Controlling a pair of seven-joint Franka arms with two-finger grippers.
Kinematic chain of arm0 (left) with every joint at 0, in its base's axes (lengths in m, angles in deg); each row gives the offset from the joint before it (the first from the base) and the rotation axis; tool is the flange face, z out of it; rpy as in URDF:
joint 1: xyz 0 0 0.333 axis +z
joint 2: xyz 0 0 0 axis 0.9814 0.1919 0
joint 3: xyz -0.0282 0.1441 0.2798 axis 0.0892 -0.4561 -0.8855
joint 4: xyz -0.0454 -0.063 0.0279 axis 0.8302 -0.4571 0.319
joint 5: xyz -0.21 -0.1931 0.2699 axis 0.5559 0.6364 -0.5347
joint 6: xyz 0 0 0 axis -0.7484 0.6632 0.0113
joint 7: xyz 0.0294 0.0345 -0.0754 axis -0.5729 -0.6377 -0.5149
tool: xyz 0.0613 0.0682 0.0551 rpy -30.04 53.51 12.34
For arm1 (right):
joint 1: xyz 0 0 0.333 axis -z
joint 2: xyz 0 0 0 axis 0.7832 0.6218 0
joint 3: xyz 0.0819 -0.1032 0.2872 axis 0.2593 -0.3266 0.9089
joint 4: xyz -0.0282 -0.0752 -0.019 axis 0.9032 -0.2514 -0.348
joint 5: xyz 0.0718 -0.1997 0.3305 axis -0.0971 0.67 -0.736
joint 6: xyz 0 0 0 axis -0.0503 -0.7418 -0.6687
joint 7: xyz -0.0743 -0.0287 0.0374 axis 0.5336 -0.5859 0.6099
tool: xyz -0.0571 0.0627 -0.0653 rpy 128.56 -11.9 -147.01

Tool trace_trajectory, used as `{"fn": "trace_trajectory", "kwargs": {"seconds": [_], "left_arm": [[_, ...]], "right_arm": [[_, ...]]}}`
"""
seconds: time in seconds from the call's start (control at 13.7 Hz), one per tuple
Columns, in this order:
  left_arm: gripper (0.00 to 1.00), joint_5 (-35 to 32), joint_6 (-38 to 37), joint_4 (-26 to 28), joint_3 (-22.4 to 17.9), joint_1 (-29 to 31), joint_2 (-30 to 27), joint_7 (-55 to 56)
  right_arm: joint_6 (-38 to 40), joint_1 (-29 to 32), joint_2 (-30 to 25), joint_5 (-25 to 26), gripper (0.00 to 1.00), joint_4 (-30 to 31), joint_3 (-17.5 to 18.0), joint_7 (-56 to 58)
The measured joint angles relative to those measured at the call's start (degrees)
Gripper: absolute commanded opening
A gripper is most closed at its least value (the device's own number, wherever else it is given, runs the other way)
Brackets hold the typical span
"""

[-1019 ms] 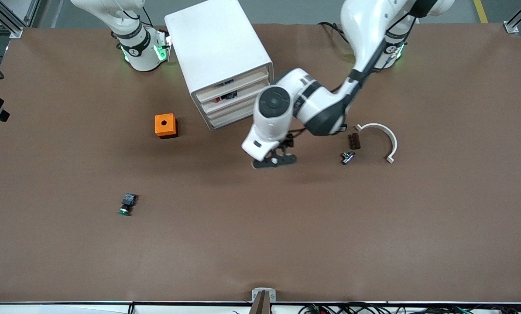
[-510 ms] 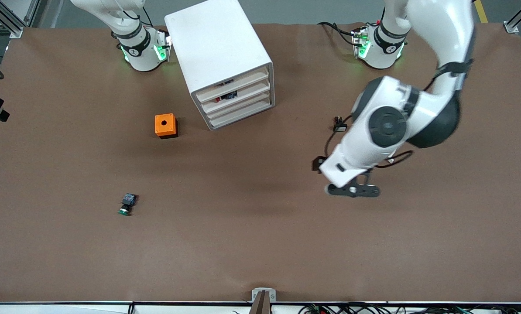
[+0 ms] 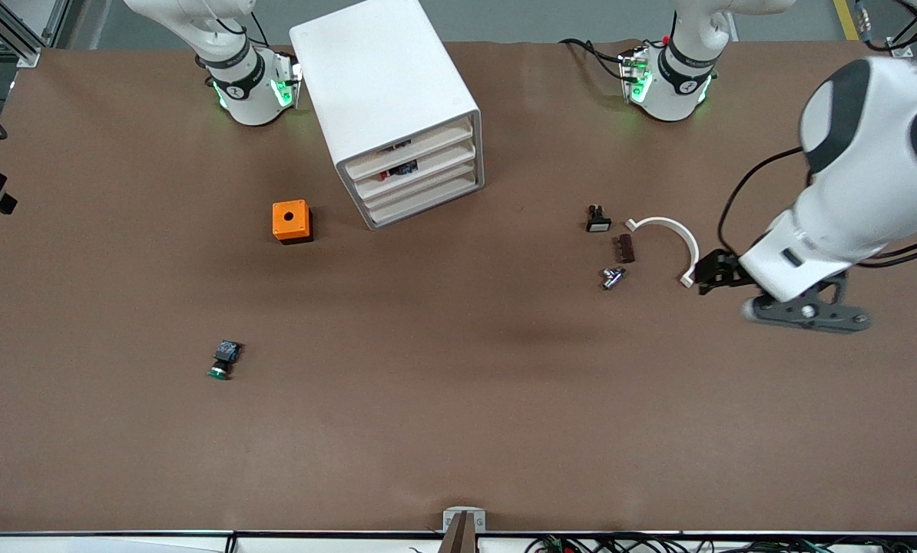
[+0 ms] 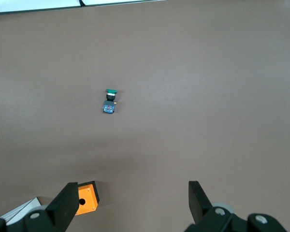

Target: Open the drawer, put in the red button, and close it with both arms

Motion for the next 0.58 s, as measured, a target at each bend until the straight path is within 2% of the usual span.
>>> {"fn": "trace_trajectory", "kwargs": {"seconds": [0.22, 0.58], "left_arm": [[1.0, 0.0, -3.27, 0.62, -1.0, 2.38, -3.77, -2.5], [1.0, 0.0, -4.97, 1.09, -2.83, 3.6, -6.74, -4.81]], "right_arm": [[0.0, 0.0, 0.0, 0.0, 1.0, 0.0, 0.0, 0.0], [0.0, 0.0, 0.0, 0.0, 1.0, 0.0, 0.0, 0.0]]}}
